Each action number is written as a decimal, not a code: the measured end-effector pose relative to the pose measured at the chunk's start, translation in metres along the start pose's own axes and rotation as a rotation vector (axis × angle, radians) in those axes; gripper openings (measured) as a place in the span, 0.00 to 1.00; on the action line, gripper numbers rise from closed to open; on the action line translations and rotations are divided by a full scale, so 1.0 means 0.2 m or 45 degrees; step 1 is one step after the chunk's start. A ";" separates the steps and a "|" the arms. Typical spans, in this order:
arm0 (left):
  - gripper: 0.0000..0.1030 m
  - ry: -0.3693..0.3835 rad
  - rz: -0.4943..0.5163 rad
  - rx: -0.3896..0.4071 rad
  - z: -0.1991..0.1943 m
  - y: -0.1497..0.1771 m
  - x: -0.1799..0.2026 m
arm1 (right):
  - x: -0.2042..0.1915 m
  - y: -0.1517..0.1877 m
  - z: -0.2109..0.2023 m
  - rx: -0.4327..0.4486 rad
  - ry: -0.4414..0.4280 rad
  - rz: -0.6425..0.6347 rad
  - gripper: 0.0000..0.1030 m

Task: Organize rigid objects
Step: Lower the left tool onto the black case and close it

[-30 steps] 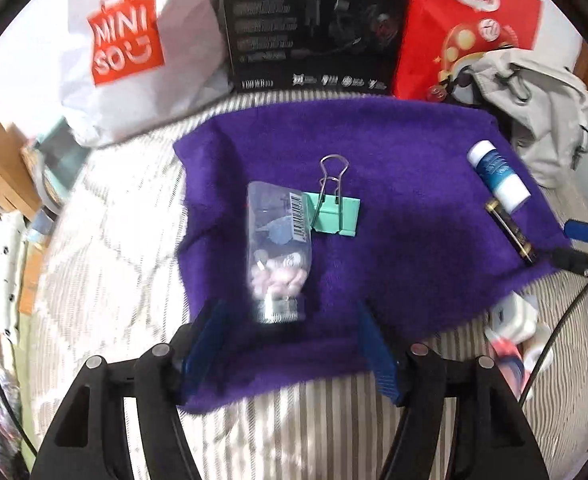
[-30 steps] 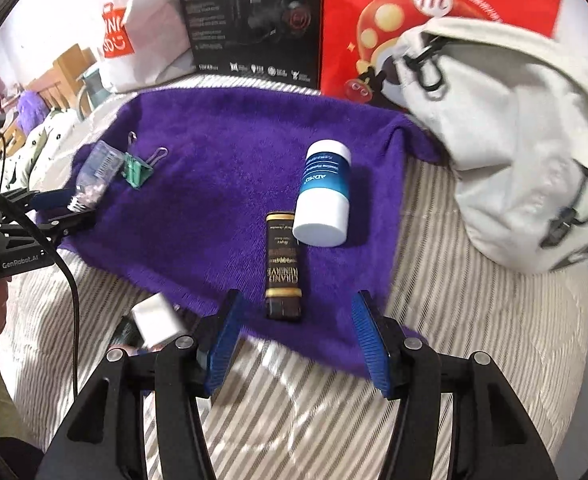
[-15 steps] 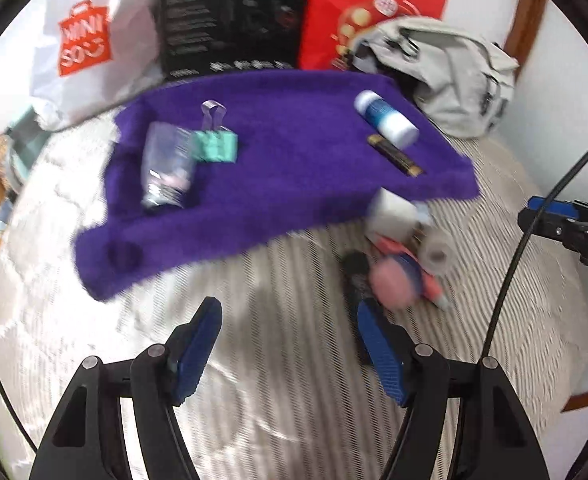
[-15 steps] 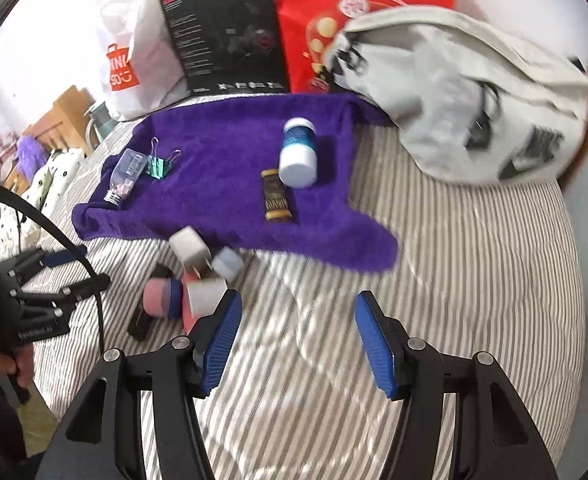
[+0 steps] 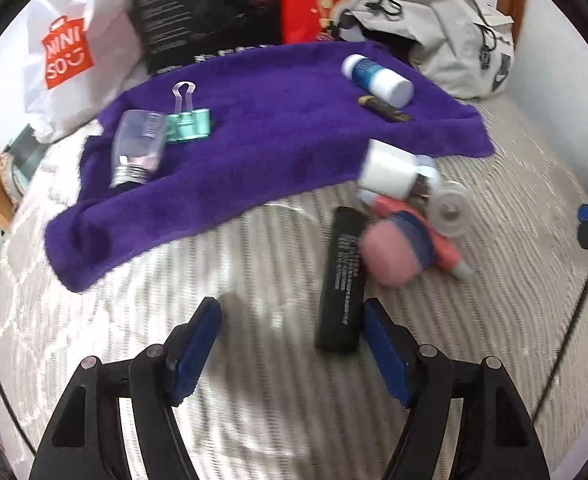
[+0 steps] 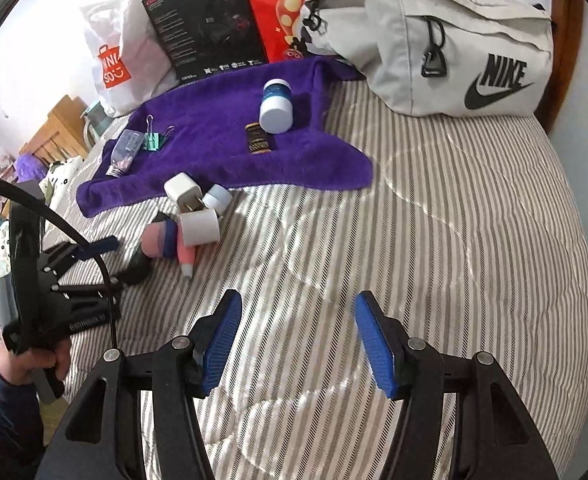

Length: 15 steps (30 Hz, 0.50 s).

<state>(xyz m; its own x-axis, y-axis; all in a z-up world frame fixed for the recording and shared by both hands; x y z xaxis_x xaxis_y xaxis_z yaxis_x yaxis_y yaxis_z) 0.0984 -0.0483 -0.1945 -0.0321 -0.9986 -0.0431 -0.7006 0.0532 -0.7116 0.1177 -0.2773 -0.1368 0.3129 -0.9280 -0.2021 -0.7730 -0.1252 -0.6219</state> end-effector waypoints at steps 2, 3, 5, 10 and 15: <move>0.69 0.010 -0.018 0.000 0.01 -0.01 -0.03 | 0.00 0.00 0.01 -0.004 -0.009 0.015 0.57; 0.66 0.035 -0.021 0.003 0.02 -0.02 -0.02 | 0.00 0.00 0.02 -0.005 -0.014 0.017 0.57; 0.65 0.078 0.008 0.014 0.04 -0.04 0.02 | -0.02 0.00 0.05 -0.013 -0.027 0.013 0.57; 0.38 0.157 0.089 0.043 0.06 -0.07 0.11 | -0.08 -0.02 0.09 -0.023 -0.049 -0.010 0.57; 0.22 0.185 0.105 0.039 0.05 -0.08 0.11 | -0.20 -0.06 0.16 -0.006 -0.130 -0.002 0.57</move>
<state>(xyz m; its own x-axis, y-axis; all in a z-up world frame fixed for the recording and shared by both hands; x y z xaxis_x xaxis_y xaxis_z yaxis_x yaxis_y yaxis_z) 0.1165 -0.0718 -0.1915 -0.1927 -0.9813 -0.0023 -0.6693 0.1332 -0.7309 0.1318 -0.2268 -0.1453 0.3683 -0.8874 -0.2774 -0.7752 -0.1284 -0.6185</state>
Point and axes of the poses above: each gripper's, at about its wrist camera, not at the fingertips, and z roughly the way its jaws point, x to its right, y to its underside, the point moved 5 cm from there along z, roughly the way its jaws point, and after that the axes turned 14 degrees about x, right-handed, at the moved point
